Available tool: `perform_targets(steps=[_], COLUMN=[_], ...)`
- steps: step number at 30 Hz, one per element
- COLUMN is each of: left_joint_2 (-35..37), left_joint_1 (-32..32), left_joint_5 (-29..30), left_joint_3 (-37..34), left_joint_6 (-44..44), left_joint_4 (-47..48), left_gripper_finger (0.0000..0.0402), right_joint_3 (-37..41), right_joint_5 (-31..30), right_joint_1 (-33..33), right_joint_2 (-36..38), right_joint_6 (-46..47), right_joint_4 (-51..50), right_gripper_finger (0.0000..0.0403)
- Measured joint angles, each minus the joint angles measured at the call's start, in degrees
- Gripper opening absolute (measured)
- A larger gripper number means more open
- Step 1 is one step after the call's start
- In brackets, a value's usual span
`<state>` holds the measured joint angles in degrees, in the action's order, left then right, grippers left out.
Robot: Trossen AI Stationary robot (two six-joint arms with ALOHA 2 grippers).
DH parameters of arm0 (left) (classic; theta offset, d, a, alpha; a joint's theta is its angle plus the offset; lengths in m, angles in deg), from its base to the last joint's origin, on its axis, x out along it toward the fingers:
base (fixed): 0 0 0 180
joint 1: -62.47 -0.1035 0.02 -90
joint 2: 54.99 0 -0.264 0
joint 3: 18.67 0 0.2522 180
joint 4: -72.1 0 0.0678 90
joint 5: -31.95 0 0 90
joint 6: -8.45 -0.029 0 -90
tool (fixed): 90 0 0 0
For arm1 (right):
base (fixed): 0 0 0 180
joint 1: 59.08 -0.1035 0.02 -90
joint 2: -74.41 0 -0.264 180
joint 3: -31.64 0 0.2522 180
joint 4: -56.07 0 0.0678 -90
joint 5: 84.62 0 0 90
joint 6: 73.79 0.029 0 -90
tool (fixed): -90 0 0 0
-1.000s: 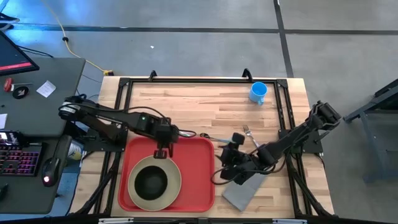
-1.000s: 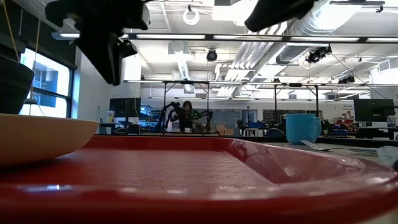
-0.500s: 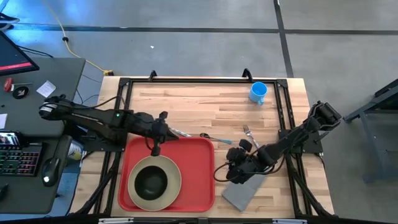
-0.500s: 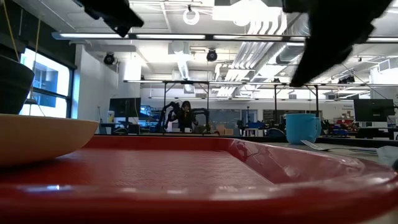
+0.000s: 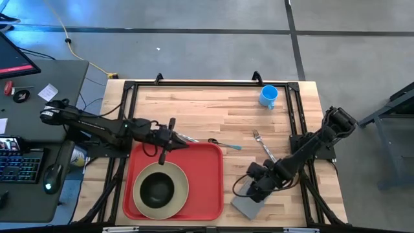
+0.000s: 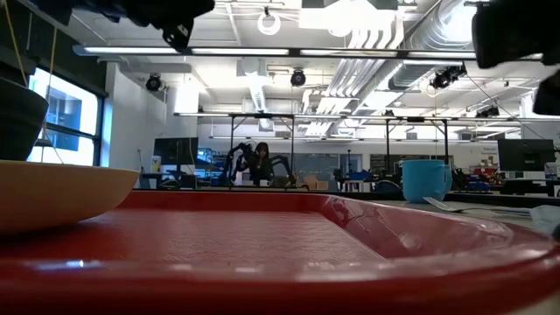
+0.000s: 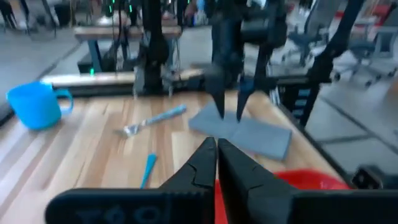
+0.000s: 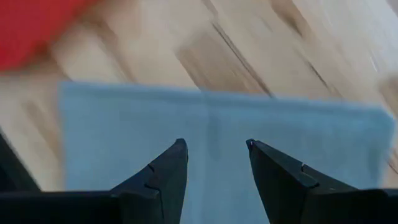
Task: Set up tray
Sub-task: Put the gray napkin on the red serving tray to the right of the light brown plate
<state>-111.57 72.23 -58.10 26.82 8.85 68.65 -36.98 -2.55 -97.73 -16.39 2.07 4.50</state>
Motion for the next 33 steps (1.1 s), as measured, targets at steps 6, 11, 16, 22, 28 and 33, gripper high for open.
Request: perform_targets(steps=[6,11,16,22,28,33], left_joint_2=[0.4,0.5,0.5,1.2,1.2,1.1], left_joint_1=[0.0,0.0,0.0,0.0,0.0,0.0], left_joint_5=[0.2,2.1,2.1,0.3,-0.2,-0.6], left_joint_3=[0.0,0.0,0.5,1.0,1.0,1.0], left_joint_6=[-0.8,-2.1,-3.1,-3.0,-2.8,-1.9], left_joint_4=[-5.8,-9.2,-9.0,-6.6,-6.2,-5.6], left_gripper_finger=[0.0048,0.0048,0.0055,0.0064,0.0061,0.0056], right_joint_3=[0.0,0.0,0.0,0.0,0.0,0.0], right_joint_5=[5.2,11.8,10.6,5.4,7.0,7.2], right_joint_1=[-1.4,-3.2,-7.4,-13.1,-15.4,-15.0], right_joint_2=[0.0,0.0,0.0,0.0,0.0,0.1], right_joint_6=[3.7,13.8,18.8,26.8,31.4,30.3], right_joint_4=[1.2,-1.9,-5.1,-7.6,-15.4,-22.3], right_gripper_finger=[0.0166,0.0166,0.0165,0.0165,0.0166,0.0166])
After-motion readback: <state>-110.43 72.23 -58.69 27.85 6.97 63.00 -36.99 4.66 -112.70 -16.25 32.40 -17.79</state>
